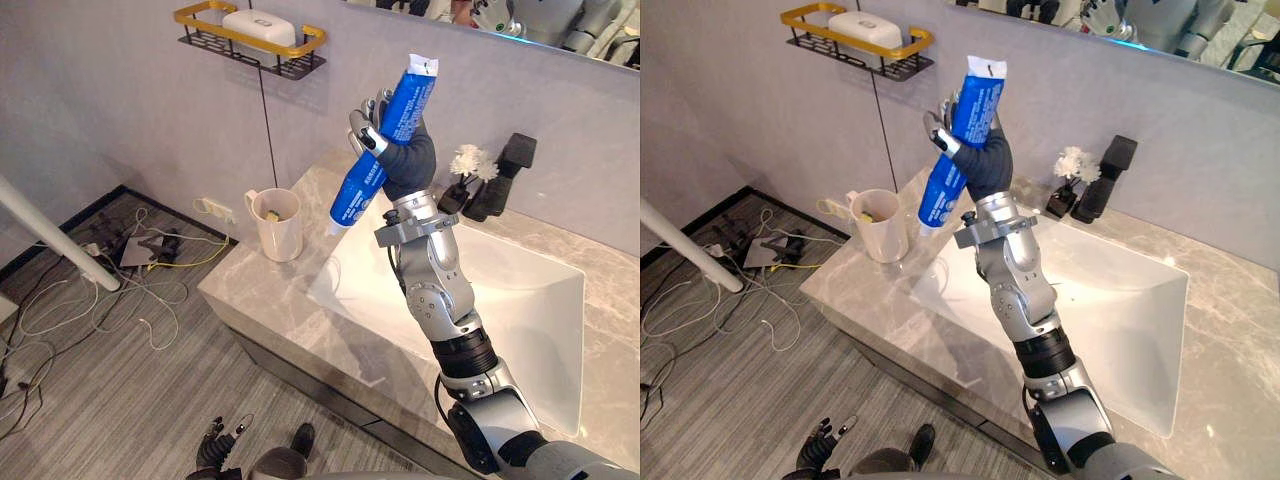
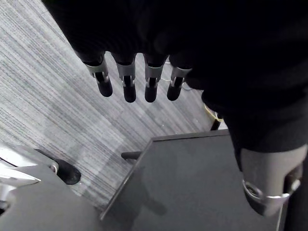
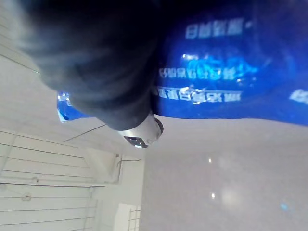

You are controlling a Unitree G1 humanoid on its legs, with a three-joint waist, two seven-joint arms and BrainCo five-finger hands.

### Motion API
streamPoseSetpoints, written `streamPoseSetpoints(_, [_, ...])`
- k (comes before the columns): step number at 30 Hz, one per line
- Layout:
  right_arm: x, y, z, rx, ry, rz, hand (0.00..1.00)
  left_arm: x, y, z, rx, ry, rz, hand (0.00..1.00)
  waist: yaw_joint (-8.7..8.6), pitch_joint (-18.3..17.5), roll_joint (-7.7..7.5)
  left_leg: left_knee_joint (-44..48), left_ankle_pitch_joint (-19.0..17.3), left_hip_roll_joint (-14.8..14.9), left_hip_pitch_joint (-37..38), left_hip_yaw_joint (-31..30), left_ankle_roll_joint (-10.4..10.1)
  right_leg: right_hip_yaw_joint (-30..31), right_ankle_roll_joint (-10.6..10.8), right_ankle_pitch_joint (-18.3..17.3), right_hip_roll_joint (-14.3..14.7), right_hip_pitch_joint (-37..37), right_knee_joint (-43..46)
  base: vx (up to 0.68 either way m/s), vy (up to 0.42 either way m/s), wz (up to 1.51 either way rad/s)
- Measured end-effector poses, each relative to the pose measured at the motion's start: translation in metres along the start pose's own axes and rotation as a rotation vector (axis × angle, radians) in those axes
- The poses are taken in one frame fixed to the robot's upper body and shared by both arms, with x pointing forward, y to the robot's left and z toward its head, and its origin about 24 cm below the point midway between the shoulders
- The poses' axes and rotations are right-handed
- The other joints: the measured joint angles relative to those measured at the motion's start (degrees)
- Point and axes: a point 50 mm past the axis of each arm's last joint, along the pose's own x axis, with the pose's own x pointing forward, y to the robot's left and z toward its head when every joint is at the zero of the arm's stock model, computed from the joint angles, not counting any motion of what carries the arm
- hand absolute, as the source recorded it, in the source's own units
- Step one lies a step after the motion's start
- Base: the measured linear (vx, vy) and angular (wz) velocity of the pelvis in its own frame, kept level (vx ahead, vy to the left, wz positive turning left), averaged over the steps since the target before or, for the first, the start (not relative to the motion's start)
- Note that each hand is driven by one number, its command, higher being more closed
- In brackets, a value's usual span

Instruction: Organize washtable

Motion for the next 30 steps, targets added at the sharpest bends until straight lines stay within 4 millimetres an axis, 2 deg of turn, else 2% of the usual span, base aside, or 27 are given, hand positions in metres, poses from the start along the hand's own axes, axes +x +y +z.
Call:
streamPoseSetpoints(5, [0.013, 0.002, -0.001, -0.039, 0.007, 0.012, 1.0, 0.0, -0.001, 0.0, 0.052, -0.003, -0.021, 0.0, 1.23, 0.1, -0.03, 0.0, 0.4, 0.0, -0.9, -0.9, 0.0, -0.9, -0.1, 0.0, 0.4, 0.0, -0.7, 0.0, -0.028, 0.13])
streamPoseSetpoints(7, [0.02, 0.002, -0.002, -0.056, 0.014, 0.009, 1.0, 0.0, -0.002, 0.0, 0.054, -0.004, -0.023, 0.0, 2.24, 0.1, 0.0, 0.0, 0.4, 0.1, -0.9, -1.0, 0.0, -0.9, -0.1, 0.0, 0.5, 0.1, -0.8, 0.0, 0.0, 0.0])
streamPoseSetpoints(12, [0.036, 0.004, 0.001, -0.075, 0.01, 0.013, 1.0, 0.0, -0.001, 0.001, 0.059, -0.007, -0.025, 0.0, 2.41, 0.9, 0.02, 0.0, 0.4, 0.1, -1.0, -1.1, 0.0, -1.1, -0.1, 0.0, 0.5, 0.1, -0.8, 0.0, 0.0, 0.0])
streamPoseSetpoints(15, [0.044, 0.002, 0.009, -0.112, -0.008, 0.015, 1.0, 0.0, -0.002, 0.002, 0.079, -0.01, -0.035, 0.0, 3.75, 1.7, 0.08, 0.0, 0.4, 0.0, -1.4, -1.4, 0.0, -1.9, -0.1, 0.0, 0.5, 0.0, -0.9, -0.01, -0.013, 0.07])
streamPoseSetpoints(20, [0.062, 0.005, 0.008, -0.158, 0.014, 0.025, 1.0, 0.001, -0.001, 0.002, 0.09, -0.012, -0.04, 0.0, 3.93, 2.3, 0.04, 0.1, 0.5, -0.1, -2.0, -2.4, -0.2, -2.7, -0.1, -0.1, 0.8, 0.0, -1.2, 0.0, -0.021, 0.1])
streamPoseSetpoints(23, [0.065, 0.007, 0.011, -0.17, 0.006, 0.031, 1.0, 0.001, -0.001, 0.003, 0.09, -0.016, -0.04, 0.0, 4.18, 2.9, 0.07, 0.1, 0.5, -0.1, -2.1, -2.5, -0.2, -3.0, -0.1, -0.1, 0.8, -0.1, -1.3, 0.0, -0.006, 0.01])
streamPoseSetpoints(26, [0.067, 0.001, 0.005, -0.186, 0.036, -0.002, 1.0, 0.001, -0.002, 0.003, 0.096, -0.021, -0.045, 0.0, 5.17, 3.0, 0.12, 0.1, 0.5, -0.1, -2.2, -2.4, -0.2, -3.1, -0.1, -0.1, 0.8, -0.1, -1.5, 0.0, 0.0, 0.0])
streamPoseSetpoints(30, [0.066, -0.003, -0.002, -0.189, 0.073, -0.016, 1.0, 0.001, -0.002, 0.003, 0.096, -0.022, -0.046, 0.0, 5.49, 3.1, 0.16, 0.1, 0.5, 0.0, -2.8, -2.8, -0.2, -3.6, -0.2, -0.1, 1.0, -0.4, -1.6, 0.0, -0.018, 0.05])
